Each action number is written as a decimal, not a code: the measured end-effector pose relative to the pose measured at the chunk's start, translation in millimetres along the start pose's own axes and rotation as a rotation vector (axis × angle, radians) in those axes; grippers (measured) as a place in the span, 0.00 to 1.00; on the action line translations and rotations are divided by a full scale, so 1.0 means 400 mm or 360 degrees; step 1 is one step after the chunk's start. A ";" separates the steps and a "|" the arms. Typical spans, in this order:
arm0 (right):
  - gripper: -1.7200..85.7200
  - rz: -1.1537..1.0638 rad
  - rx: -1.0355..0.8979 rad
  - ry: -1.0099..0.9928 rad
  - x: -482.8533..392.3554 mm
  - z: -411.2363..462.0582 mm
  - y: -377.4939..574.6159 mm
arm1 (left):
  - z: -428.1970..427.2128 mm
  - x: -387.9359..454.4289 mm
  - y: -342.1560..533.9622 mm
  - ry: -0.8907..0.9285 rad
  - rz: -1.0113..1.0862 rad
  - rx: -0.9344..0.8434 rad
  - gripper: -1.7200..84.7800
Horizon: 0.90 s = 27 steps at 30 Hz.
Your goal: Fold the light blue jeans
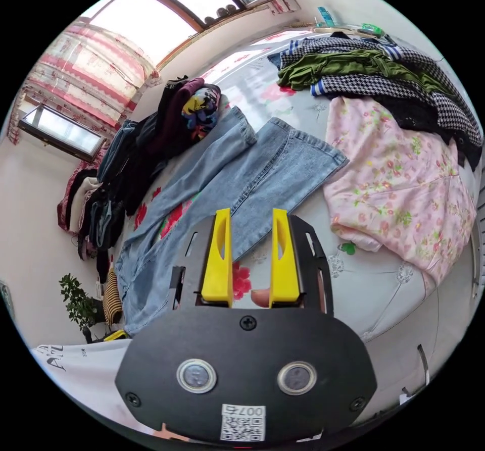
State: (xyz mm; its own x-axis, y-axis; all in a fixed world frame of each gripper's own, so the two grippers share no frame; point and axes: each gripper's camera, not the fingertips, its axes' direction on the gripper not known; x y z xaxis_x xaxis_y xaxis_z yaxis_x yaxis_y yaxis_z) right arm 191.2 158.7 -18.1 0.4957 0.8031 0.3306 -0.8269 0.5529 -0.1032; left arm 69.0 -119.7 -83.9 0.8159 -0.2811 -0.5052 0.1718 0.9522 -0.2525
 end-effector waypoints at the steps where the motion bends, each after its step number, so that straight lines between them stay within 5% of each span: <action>1: 0.12 0.0042 -0.0016 0.0026 0.016 0.017 -0.012 | -0.002 -0.014 0.007 -0.0030 -0.0089 -0.0008 0.08; 8: 0.09 0.0281 -0.0054 0.0139 0.086 0.073 -0.046 | 0.010 0.043 0.003 -0.0127 -0.0167 -0.0057 0.07; 15: 0.03 -0.0048 0.0072 0.0019 0.041 -0.051 -0.070 | -0.063 0.042 0.020 -0.0088 -0.0147 -0.0050 0.06; 18: 0.03 -0.0333 0.0141 0.0223 0.003 -0.166 0.001 | -0.065 0.056 0.057 -0.0053 -0.0122 -0.0071 0.03; 22: 0.06 -0.0089 -0.0080 0.0513 0.097 -0.153 0.080 | -0.043 0.054 0.124 0.0046 -0.0240 -0.0102 0.02; 27: 0.09 -0.0180 0.0129 0.0351 0.028 -0.202 0.079 | -0.149 -0.012 0.194 -0.0089 -0.0313 -0.0015 0.03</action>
State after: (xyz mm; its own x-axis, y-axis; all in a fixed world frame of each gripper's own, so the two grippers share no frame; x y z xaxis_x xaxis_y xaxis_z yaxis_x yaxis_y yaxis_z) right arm 192.1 203.2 -93.3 0.6247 0.7712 0.1219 -0.7771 0.6293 0.0012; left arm 45.3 -51.6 -150.2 0.7967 -0.4541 -0.3987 0.3257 0.8784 -0.3498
